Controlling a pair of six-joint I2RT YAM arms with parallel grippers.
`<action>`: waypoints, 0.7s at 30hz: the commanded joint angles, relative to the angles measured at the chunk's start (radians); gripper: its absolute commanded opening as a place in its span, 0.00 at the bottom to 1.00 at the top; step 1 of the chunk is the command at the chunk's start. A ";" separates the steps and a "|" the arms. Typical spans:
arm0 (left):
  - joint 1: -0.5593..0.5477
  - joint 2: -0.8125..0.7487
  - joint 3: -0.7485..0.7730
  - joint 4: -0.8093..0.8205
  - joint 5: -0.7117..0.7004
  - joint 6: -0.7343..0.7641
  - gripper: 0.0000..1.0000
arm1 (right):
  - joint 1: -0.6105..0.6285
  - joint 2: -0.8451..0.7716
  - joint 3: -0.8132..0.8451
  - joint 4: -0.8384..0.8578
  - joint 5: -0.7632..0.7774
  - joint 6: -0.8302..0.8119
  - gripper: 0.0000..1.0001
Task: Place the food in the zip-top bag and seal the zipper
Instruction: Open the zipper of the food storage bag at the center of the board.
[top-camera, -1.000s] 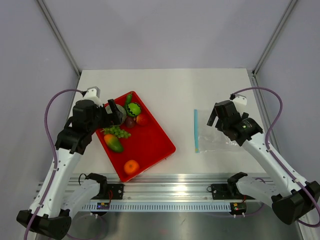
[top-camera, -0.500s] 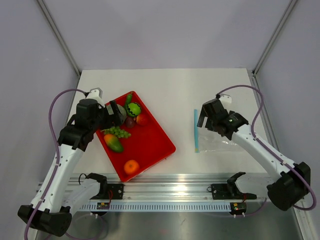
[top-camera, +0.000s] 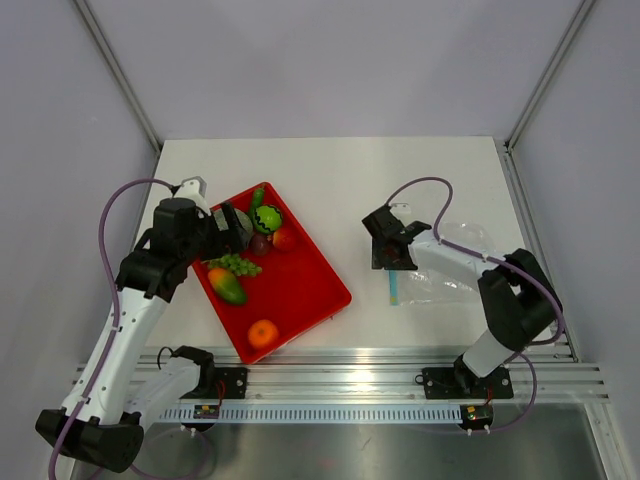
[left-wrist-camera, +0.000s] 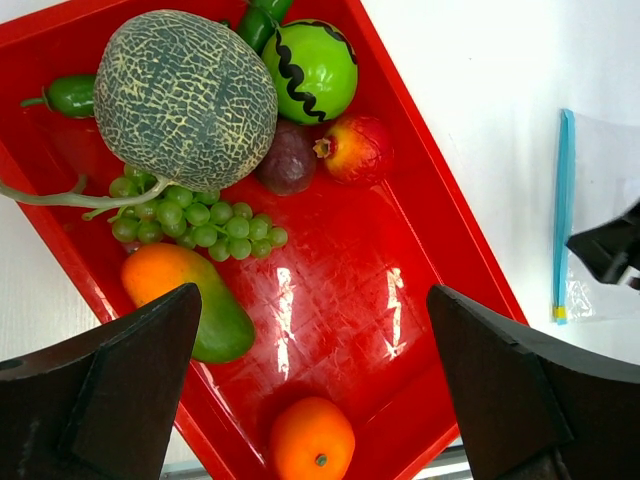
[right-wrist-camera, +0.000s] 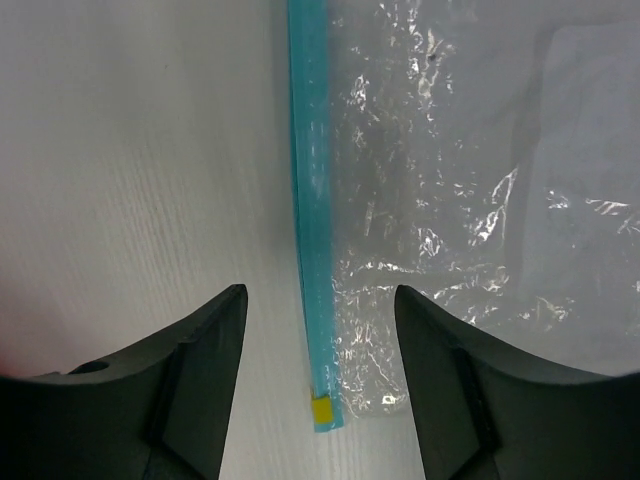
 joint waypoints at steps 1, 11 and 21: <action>-0.003 0.001 0.012 0.009 0.036 0.003 0.99 | -0.013 0.061 0.039 0.085 -0.019 -0.043 0.67; -0.003 0.006 0.005 -0.002 0.030 0.018 0.99 | -0.063 0.137 0.033 0.131 -0.045 -0.079 0.56; -0.003 0.013 0.003 -0.005 0.041 0.018 0.99 | -0.105 0.165 0.022 0.180 -0.094 -0.066 0.36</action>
